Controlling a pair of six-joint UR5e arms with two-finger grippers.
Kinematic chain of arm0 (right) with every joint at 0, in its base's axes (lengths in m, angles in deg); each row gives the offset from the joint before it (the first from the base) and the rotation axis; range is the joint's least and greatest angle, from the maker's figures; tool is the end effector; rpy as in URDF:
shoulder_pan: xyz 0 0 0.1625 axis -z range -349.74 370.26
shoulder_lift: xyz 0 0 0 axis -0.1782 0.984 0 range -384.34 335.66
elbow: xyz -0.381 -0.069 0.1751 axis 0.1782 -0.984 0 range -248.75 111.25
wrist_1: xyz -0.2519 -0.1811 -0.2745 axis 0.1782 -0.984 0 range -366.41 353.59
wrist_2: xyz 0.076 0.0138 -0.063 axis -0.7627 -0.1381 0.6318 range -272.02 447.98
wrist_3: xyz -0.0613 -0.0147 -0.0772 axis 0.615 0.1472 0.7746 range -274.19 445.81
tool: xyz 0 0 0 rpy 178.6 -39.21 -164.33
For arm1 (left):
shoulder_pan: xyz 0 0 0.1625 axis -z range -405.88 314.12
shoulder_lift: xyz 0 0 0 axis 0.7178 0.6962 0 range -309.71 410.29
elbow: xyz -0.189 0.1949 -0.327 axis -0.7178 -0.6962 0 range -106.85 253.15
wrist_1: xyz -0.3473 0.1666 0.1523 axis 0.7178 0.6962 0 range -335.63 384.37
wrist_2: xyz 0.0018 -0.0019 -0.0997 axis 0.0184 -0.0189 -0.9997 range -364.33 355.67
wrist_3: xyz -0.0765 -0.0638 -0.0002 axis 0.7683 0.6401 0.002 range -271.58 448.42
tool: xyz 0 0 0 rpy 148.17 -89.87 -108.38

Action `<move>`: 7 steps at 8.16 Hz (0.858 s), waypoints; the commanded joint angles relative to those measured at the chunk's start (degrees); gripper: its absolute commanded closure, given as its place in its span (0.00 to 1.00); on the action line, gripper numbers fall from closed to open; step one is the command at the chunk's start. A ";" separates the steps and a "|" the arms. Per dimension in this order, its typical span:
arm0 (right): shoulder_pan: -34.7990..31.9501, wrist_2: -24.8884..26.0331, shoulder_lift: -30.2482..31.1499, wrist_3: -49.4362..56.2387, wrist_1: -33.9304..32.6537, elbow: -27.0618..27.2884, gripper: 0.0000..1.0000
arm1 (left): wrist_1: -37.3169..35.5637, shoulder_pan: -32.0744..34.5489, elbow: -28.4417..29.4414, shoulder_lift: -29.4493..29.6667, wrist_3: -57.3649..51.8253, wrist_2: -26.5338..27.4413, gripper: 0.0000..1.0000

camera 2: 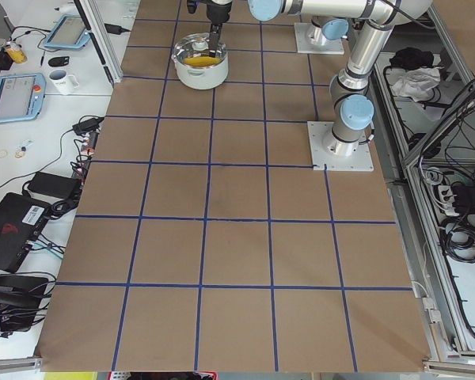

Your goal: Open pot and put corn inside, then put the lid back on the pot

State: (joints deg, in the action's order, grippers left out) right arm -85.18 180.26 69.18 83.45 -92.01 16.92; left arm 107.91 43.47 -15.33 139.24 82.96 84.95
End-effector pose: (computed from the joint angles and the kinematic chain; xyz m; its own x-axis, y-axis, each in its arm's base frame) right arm 0.1731 -0.4536 0.5468 -0.9980 -0.0514 0.0373 -0.0537 0.9966 -0.0618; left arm -0.1289 -0.4996 0.5224 -0.9964 0.0846 -0.0025 0.0839 0.9840 -0.1573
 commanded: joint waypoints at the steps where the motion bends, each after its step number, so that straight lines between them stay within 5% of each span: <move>1: 0.00 -0.09 -0.09 -0.10 0.00 0.11 0.00 | -0.05 -0.04 -0.03 0.08 0.01 0.02 0.00; 7: -0.09 0.88 -0.53 0.77 -1.49 0.11 0.00 | -0.05 -0.04 0.14 -0.09 0.01 0.11 0.00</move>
State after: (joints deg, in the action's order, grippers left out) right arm -85.27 180.91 68.77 83.49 -92.48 17.03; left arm 107.86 43.42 -15.16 139.33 82.98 84.97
